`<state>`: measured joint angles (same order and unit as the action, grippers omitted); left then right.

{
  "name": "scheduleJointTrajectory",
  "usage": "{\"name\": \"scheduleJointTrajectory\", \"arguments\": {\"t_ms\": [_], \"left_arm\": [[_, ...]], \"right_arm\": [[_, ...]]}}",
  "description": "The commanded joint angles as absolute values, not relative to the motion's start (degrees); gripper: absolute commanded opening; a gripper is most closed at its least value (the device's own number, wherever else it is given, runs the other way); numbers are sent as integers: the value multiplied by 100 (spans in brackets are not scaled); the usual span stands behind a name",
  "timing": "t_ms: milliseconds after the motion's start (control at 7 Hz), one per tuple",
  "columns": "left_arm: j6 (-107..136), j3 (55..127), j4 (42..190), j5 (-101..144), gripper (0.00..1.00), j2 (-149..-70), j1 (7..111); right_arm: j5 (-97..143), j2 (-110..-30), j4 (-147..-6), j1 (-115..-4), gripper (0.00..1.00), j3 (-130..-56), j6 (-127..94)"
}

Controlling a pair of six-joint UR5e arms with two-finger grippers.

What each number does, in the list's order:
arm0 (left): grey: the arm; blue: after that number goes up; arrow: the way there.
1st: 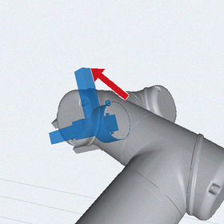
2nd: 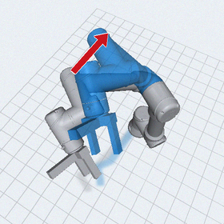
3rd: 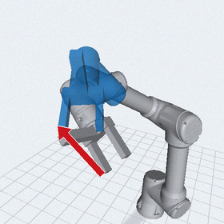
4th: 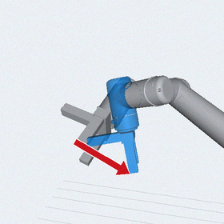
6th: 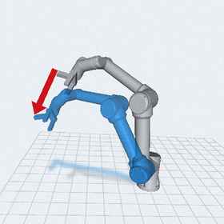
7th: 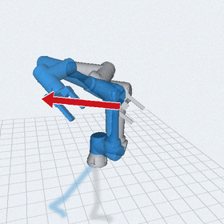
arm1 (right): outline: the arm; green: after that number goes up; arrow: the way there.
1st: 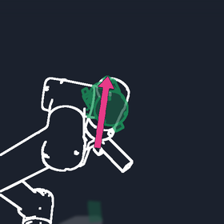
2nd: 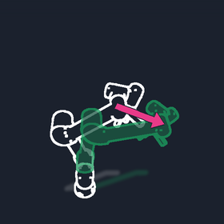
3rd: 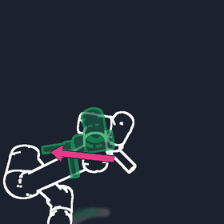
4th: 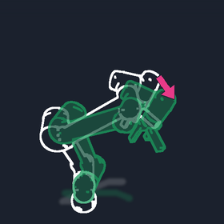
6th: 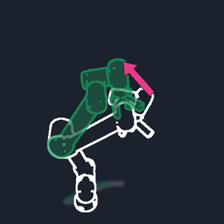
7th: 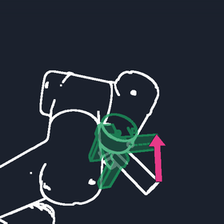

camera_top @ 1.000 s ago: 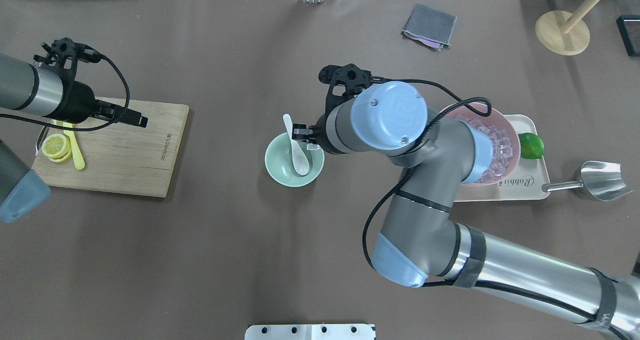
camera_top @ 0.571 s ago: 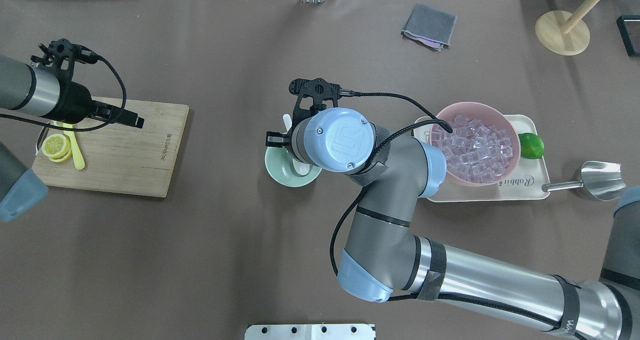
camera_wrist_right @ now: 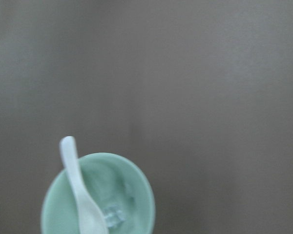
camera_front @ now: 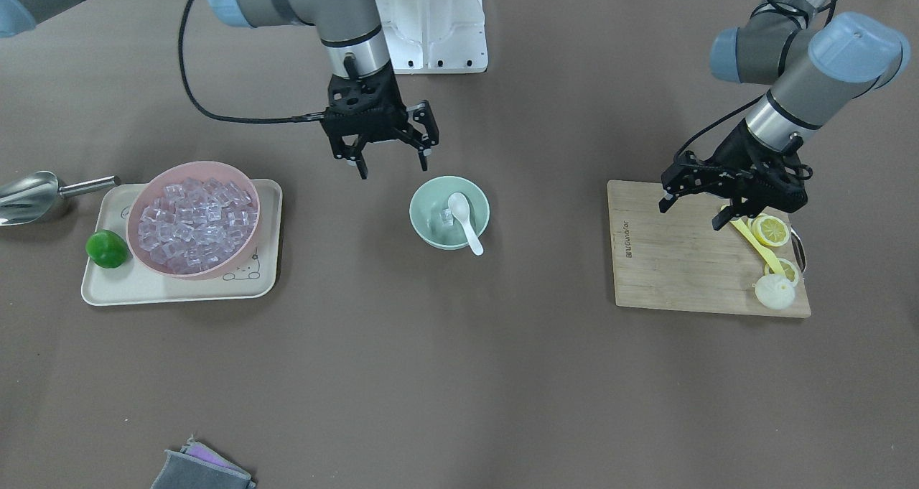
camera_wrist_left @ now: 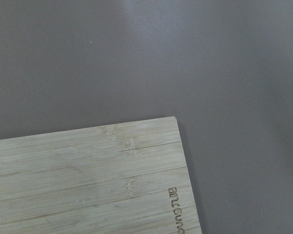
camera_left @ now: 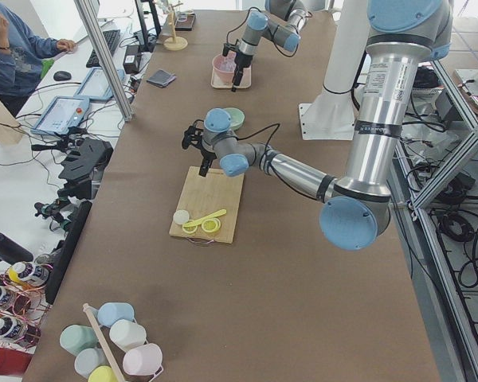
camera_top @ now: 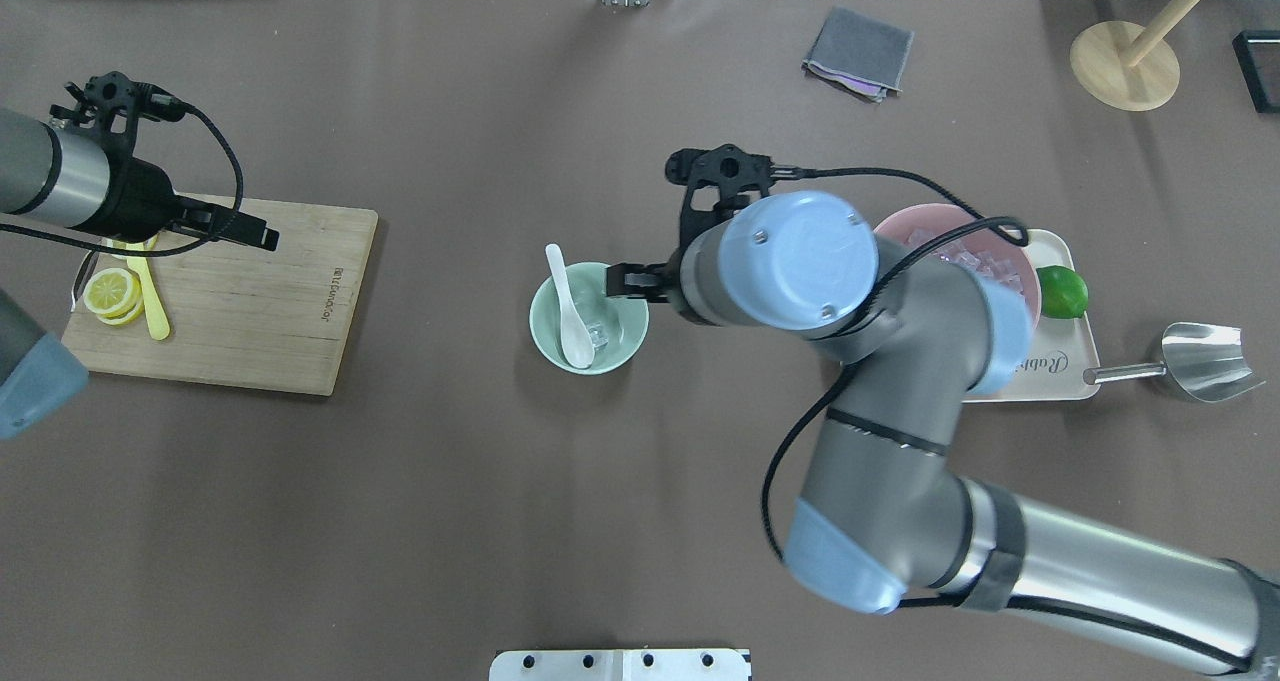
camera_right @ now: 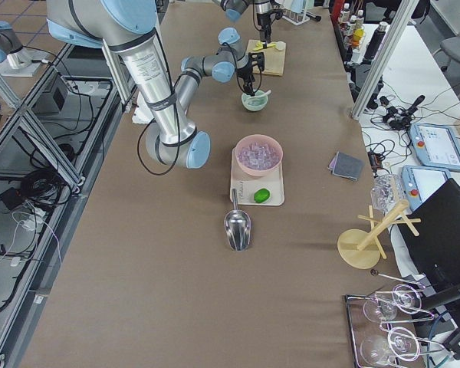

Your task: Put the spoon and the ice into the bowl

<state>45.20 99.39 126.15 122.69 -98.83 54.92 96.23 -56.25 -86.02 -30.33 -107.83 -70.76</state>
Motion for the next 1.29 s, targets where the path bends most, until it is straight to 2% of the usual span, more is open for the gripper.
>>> {"name": "scheduleJointTrajectory", "arguments": {"t_ms": [0,429,857,1143], "left_arm": [[4038,9958,12586,12636,98,-9555,6315],[1896,9932,11972,13752,98,-9046,7617],[1389,9888,11909,13913,98,-7975,8086],[1362,9714,11883,13939,98,-7902,8130]], "right_arm": [[11137,-6850,-8815,-4475,100,-11346,-5415],[12414,-8372,-8780,-6690,100,-10980,-2391],[12858,-8762,-8798,-8109,100,-10085,-111],[12929,-8754,-8763,-8620,100,-9380,884]]}}
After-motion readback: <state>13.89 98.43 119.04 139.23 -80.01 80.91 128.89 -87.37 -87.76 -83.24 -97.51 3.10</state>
